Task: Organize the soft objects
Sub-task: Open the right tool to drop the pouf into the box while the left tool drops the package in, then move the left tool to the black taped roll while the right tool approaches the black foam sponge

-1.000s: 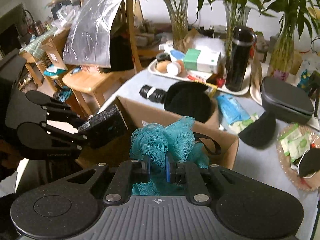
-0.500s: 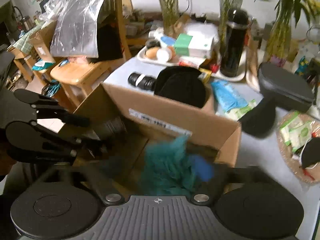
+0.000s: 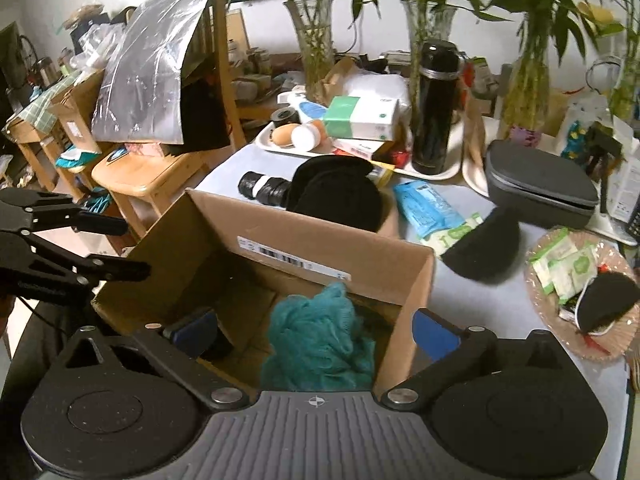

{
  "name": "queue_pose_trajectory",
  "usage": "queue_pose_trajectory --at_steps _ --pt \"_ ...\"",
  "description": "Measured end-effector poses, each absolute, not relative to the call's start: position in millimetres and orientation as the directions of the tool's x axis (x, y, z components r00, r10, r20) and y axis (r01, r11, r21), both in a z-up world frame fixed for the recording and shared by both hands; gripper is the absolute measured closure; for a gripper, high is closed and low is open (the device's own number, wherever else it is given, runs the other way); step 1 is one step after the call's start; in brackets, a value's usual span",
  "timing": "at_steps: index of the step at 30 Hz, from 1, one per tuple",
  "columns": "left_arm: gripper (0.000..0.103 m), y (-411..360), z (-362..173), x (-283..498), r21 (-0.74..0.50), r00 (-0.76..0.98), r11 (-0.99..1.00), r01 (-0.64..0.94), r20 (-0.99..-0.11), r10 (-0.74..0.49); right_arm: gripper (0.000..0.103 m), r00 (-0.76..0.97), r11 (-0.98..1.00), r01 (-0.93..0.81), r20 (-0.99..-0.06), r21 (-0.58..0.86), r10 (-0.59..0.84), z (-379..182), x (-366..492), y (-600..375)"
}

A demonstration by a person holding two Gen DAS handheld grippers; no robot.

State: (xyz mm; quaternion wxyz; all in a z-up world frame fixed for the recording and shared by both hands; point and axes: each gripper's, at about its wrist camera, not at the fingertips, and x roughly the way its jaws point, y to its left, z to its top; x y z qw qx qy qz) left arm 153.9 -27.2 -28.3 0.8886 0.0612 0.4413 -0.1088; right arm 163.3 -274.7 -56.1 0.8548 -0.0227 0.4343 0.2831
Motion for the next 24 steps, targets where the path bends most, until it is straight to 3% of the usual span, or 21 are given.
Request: queue_pose_trajectory --at_steps 15,24 --pt "0.039 9 -48 153 0.018 0.577 0.988 0.153 -0.813 -0.074 0.0 0.409 0.847 -0.433 -0.77 0.308 0.489 -80 162 -290" --pt "0.038 16 -53 154 0.013 0.578 0.989 0.15 -0.813 -0.077 0.0 0.409 0.848 -0.447 -0.778 0.284 0.476 -80 157 -281"
